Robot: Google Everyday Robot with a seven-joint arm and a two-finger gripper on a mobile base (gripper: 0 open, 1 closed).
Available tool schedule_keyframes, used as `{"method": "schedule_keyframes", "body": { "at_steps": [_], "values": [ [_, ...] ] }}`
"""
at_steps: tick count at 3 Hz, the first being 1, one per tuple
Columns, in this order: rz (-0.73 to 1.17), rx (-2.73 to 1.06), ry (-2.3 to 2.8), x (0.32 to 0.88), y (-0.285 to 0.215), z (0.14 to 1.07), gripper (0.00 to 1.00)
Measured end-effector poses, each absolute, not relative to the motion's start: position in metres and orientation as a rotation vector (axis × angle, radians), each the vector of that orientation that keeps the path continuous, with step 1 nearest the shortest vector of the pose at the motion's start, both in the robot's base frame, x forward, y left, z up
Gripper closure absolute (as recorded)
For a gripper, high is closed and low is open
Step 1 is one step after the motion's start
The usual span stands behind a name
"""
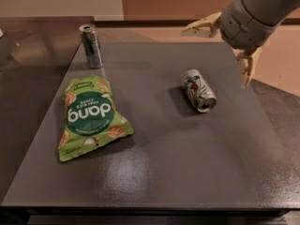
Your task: Place 7up can upright
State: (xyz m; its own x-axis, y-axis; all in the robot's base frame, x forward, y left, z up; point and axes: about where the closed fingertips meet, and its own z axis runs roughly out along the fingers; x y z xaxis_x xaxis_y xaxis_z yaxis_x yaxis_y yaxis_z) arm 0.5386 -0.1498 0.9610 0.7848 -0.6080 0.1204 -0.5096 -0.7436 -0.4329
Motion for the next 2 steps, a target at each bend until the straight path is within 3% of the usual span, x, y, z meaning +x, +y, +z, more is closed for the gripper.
{"method": "schedule_keyframes", "body": {
  "at_steps": [2],
  "values": [
    [-0.389, -2.677, 0.756, 0.5488, -0.1515, 0.9590, 0.00]
  ]
}}
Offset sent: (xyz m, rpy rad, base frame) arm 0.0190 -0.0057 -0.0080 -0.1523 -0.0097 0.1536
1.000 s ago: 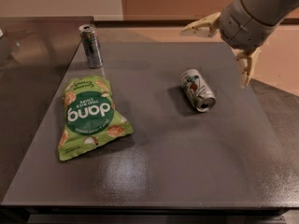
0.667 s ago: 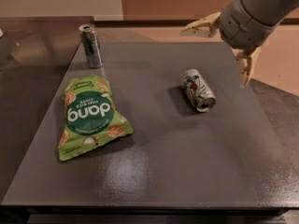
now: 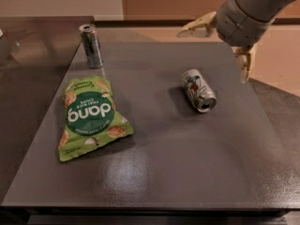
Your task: Place 7up can upright
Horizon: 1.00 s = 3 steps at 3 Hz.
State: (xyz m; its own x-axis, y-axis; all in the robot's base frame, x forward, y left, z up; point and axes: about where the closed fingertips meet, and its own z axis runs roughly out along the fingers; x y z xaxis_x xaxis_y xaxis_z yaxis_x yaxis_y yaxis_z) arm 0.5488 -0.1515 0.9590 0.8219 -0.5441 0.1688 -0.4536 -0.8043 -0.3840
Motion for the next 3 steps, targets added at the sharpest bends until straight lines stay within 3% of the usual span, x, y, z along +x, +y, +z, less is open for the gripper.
{"method": "schedule_keyframes", "body": {
  "at_steps": [3],
  "values": [
    [-0.322, -2.894, 0.219, 0.544, -0.156, 0.910, 0.00]
  ]
}}
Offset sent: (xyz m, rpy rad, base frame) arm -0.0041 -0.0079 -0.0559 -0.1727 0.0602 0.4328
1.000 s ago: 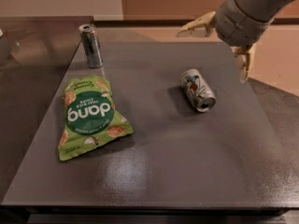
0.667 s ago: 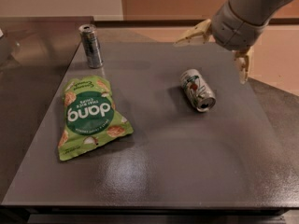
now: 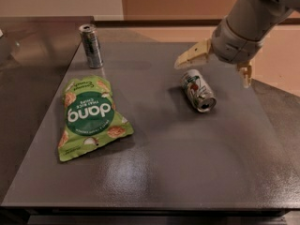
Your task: Place 7up can upright
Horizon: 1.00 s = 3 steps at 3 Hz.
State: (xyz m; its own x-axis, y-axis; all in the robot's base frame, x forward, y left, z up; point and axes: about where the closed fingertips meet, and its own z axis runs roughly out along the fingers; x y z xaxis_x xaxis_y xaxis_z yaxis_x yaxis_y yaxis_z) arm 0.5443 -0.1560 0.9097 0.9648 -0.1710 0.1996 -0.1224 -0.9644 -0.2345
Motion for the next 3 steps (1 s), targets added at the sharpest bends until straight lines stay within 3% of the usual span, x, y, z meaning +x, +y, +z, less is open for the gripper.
{"method": "schedule_keyframes", "body": {
  "at_steps": [3],
  "values": [
    [-0.286, -3.050, -0.214, 0.552, -0.153, 0.878, 0.00]
  ]
}}
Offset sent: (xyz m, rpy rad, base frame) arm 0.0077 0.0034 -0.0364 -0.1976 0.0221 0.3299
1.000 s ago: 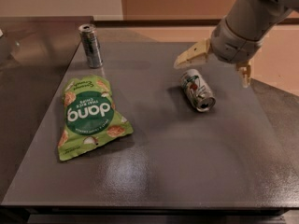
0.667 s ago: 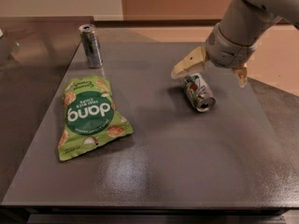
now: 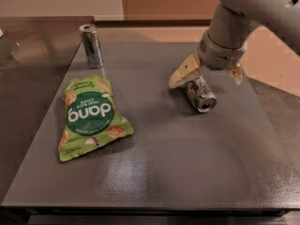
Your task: Place 7up can upright
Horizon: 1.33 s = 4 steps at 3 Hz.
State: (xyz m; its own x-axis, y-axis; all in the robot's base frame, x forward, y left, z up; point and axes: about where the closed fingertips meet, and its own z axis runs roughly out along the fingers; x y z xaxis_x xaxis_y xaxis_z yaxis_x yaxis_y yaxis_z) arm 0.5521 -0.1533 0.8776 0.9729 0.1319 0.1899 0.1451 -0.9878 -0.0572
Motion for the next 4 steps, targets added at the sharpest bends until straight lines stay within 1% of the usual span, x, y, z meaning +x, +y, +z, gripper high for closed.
{"method": "schedule_keyframes", "body": {
  "at_steps": [3, 4],
  "values": [
    [-0.221, -3.152, -0.276, 0.545, -0.161, 0.854, 0.00],
    [-0.207, -3.167, -0.263, 0.546, -0.160, 0.848, 0.05]
  ]
}}
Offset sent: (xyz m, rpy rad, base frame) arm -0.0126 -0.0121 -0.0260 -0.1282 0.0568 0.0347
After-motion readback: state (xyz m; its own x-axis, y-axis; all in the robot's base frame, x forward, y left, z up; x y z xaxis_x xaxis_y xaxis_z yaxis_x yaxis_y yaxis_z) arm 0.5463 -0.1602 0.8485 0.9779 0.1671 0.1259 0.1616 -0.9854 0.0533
